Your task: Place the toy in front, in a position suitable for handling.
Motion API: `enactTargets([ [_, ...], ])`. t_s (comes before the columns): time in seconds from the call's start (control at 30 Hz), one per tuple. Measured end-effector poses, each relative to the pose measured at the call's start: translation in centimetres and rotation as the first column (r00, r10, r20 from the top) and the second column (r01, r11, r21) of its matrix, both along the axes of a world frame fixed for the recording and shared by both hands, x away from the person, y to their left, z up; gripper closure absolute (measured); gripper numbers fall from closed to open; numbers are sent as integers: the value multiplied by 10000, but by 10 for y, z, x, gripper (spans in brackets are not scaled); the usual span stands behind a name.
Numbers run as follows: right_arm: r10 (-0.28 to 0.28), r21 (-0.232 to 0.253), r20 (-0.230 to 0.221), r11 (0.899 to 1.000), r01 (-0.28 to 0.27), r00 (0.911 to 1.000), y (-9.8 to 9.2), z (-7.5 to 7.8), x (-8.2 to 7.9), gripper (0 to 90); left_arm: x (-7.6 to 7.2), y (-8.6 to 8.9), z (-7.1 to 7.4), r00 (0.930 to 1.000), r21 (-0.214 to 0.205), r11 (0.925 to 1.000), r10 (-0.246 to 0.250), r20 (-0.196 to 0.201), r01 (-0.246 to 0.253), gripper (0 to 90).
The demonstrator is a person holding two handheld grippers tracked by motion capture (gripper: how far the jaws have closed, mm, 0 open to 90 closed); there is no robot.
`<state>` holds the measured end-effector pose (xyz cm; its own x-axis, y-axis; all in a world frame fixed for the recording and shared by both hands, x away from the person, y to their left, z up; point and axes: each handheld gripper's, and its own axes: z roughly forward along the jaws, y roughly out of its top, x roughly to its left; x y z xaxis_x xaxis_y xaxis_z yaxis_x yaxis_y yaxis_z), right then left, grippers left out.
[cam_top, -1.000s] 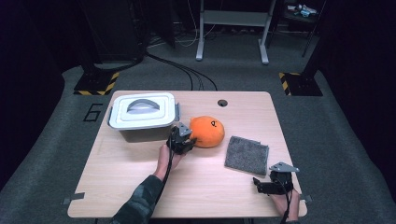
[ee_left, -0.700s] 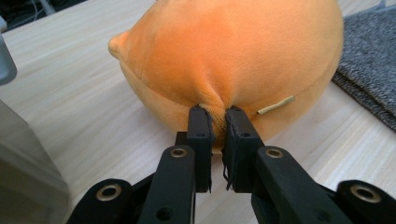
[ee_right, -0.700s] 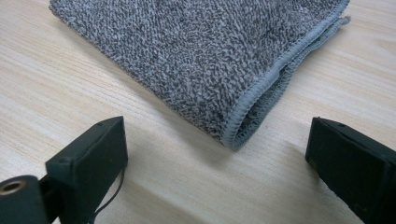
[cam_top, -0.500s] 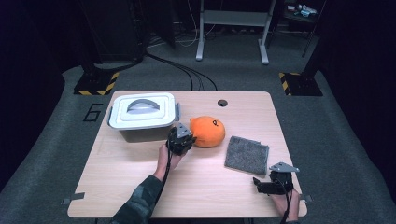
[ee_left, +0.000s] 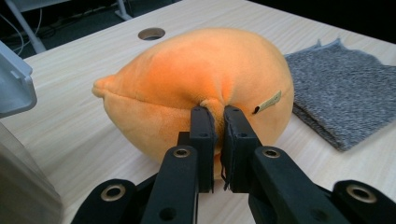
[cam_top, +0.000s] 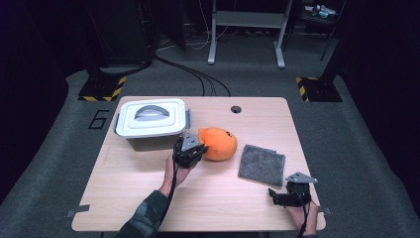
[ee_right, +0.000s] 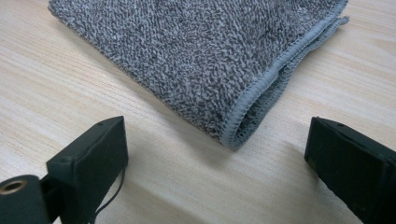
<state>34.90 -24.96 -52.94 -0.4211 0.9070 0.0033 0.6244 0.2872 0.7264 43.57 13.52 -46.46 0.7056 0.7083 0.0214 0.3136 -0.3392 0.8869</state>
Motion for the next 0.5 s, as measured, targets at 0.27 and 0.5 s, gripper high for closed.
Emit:
enactTargets([
  [0.27, -13, -4, 4, 10000, 13, 10000, 0, 0, 0, 55, -19, 6, 5, 9990, -296, 9987, -400, 177, 405, 838],
  [0.5, -40, -2, -26, 10000, 40, 10000, 0, 0, 0, 55, -36, 12, 5, 9981, -539, 9968, -577, 216, 588, 839],
])
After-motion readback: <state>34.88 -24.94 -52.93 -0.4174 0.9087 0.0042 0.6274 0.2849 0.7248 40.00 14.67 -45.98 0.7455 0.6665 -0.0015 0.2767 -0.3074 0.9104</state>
